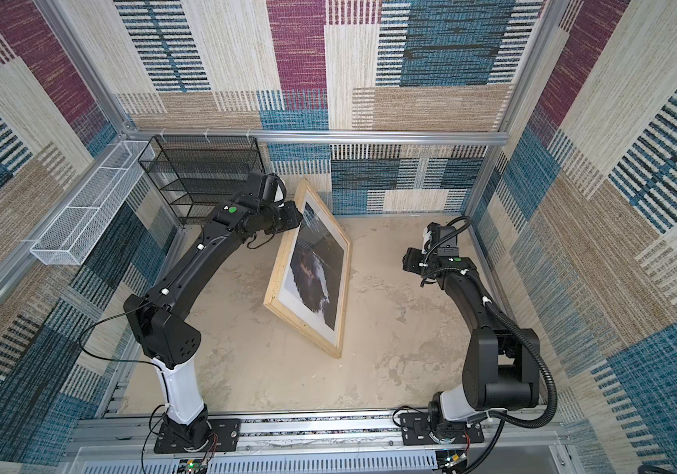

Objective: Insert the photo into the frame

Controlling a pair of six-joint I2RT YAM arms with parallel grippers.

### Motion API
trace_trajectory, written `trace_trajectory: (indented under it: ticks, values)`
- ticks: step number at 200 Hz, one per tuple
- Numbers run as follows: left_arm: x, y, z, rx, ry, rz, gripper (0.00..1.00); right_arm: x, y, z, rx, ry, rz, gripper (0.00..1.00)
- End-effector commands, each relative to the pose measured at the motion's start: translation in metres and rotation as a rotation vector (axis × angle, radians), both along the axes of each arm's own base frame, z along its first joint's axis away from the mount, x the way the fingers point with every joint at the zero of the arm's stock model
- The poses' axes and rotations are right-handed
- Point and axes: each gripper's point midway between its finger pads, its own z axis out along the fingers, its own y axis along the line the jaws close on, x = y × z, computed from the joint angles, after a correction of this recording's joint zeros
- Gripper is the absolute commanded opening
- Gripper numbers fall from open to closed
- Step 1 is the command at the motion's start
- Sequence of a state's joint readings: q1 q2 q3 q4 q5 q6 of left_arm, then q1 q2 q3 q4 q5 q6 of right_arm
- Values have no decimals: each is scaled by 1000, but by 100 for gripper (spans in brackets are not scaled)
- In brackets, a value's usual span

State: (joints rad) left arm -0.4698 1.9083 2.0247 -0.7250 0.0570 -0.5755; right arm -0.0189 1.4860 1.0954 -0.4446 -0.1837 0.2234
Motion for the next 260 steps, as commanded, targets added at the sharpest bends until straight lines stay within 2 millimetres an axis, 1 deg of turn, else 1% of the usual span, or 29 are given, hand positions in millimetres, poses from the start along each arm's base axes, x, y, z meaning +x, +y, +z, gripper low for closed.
trace_trajectory:
  ticks: [1,36,54,55,89,94,106,127,156,176,213,235,260]
  values:
    - [-3,7,-23,25,15,28,0,1,5,-6,31,-5,7,67]
    - [-11,14,-57,3,43,77,0,0,16,-23,95,13,35,67]
    - [-15,18,-76,-11,55,101,0,-1,18,-33,112,26,37,67]
    - [-14,17,-75,-16,49,102,0,-1,18,-34,113,27,37,67]
    - [-22,18,-104,-40,63,107,0,-4,23,-51,146,47,43,68]
    - [-22,17,-107,-42,66,106,4,-4,24,-54,151,51,43,68]
    - [-25,16,-114,-45,73,96,16,-5,25,-61,159,65,44,68]
    - [-27,15,-119,-45,77,84,26,-5,25,-71,163,82,41,68]
    - [-29,12,-125,-42,77,55,37,-5,26,-82,171,101,39,69]
    - [-30,7,-130,-62,71,26,41,-5,26,-87,171,111,37,69]
    - [-31,-11,-135,-143,49,-54,45,-5,26,-94,169,127,42,70]
    - [-33,-17,-140,-171,55,-81,47,-5,27,-98,171,138,47,70]
    - [-35,-21,-141,-203,50,-104,50,-5,27,-101,170,147,48,70]
